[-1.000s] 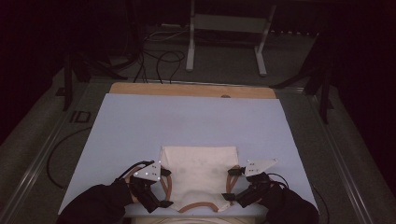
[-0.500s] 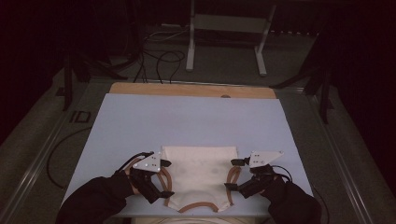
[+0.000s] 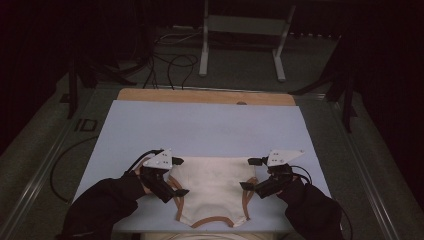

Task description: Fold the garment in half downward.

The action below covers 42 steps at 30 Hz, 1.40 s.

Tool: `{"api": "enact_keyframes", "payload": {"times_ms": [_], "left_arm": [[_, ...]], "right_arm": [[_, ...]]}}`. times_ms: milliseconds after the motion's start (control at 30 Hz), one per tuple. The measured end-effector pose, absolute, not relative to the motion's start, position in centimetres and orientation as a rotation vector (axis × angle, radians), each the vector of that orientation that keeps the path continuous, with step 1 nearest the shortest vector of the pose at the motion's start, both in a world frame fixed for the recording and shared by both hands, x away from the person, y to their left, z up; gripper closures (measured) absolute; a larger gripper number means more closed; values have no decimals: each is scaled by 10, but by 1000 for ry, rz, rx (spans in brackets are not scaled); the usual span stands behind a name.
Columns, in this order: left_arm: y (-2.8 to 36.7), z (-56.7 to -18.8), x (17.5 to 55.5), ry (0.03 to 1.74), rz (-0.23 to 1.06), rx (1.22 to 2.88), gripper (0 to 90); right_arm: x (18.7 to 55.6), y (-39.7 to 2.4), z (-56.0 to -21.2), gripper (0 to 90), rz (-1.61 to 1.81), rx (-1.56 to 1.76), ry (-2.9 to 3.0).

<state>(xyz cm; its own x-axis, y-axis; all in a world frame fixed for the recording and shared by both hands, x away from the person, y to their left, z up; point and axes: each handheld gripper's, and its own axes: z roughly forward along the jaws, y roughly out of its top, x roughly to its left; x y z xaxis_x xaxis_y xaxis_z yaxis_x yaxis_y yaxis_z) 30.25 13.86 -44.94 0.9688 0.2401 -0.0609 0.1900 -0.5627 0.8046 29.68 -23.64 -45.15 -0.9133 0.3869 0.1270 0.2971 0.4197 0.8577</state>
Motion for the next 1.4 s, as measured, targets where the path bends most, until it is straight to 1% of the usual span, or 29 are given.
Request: {"api": "enact_keyframes", "payload": {"times_ms": [467,867,1200,1333,1400], "left_arm": [[145,-456,333,384,102,2187,8],[142,-472,356,457,87,2218,8],[148,-488,371,546,92,2243,9],[150,-494,375,593,103,2260,60],[152,-498,377,610,97,2271,67]], "right_arm": [[327,-239,-455,106,1491,688,2543],[349,-245,-468,106,1461,762,2537],[363,-252,-482,107,1403,830,2540],[365,-253,-487,127,1353,849,2546],[367,-252,-490,129,1315,862,2558]]}}
